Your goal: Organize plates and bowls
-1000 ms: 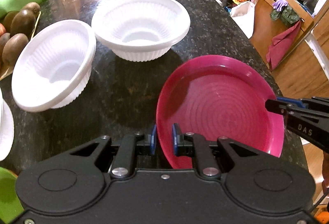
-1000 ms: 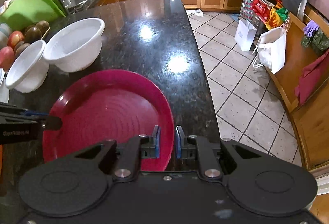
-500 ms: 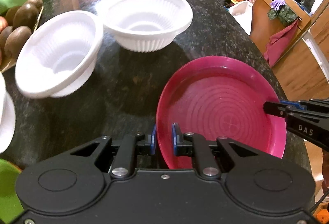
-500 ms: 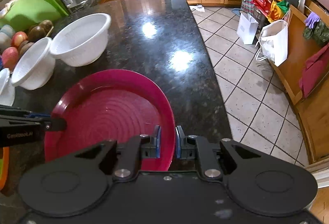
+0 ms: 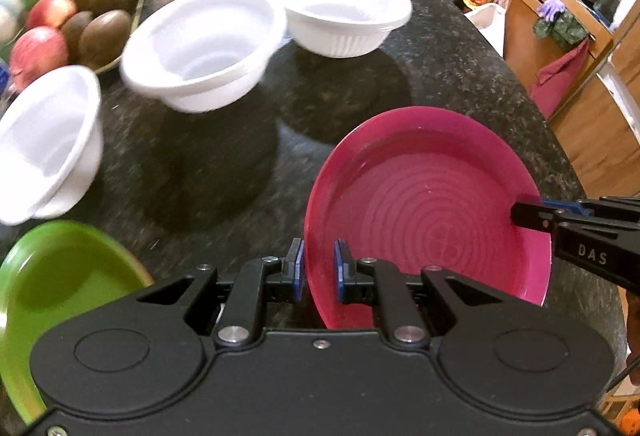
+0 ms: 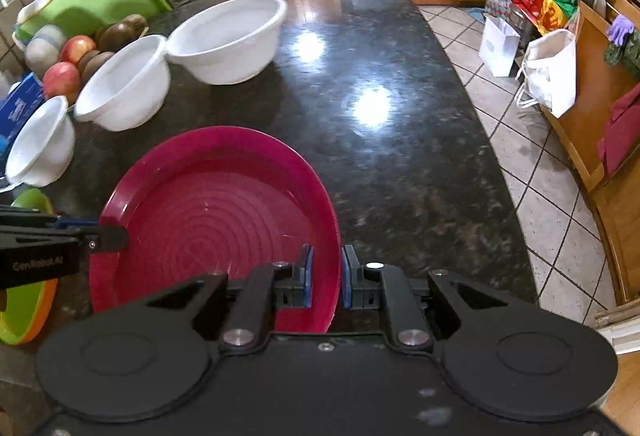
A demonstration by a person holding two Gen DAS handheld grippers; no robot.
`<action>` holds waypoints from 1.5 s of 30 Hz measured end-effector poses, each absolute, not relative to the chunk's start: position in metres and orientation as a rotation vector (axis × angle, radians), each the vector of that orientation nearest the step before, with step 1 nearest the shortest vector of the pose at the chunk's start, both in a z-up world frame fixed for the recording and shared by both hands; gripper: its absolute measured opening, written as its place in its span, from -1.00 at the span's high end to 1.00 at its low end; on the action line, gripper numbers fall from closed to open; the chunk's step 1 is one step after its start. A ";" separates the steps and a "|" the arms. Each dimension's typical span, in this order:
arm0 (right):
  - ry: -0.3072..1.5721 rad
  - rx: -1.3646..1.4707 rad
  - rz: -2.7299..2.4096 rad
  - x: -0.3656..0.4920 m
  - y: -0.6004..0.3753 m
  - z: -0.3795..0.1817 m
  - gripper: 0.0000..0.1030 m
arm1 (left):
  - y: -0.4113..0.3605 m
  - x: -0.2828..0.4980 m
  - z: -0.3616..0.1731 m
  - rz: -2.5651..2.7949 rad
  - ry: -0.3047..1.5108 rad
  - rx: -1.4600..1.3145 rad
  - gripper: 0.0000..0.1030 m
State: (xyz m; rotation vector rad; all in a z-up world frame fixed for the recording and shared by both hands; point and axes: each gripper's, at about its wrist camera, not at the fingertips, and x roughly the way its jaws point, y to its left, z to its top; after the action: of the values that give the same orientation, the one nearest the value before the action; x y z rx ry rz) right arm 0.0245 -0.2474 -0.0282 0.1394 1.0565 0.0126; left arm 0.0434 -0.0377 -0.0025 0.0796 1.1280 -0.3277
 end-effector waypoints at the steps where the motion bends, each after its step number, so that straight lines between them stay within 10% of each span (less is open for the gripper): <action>1: 1.052 0.136 0.017 0.023 -0.244 -0.026 0.69 | -0.034 0.041 0.000 -0.324 1.123 0.072 0.62; 45: 1.080 -0.006 0.279 0.030 -0.006 -0.016 0.69 | 0.194 -0.013 0.000 -0.040 1.084 -0.184 0.62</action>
State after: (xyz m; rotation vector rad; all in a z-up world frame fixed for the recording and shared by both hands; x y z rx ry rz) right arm 0.0297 -0.0061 -0.0165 -0.0057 1.0803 0.2790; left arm -0.0128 0.1945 0.0005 -0.1838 1.0841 -0.0397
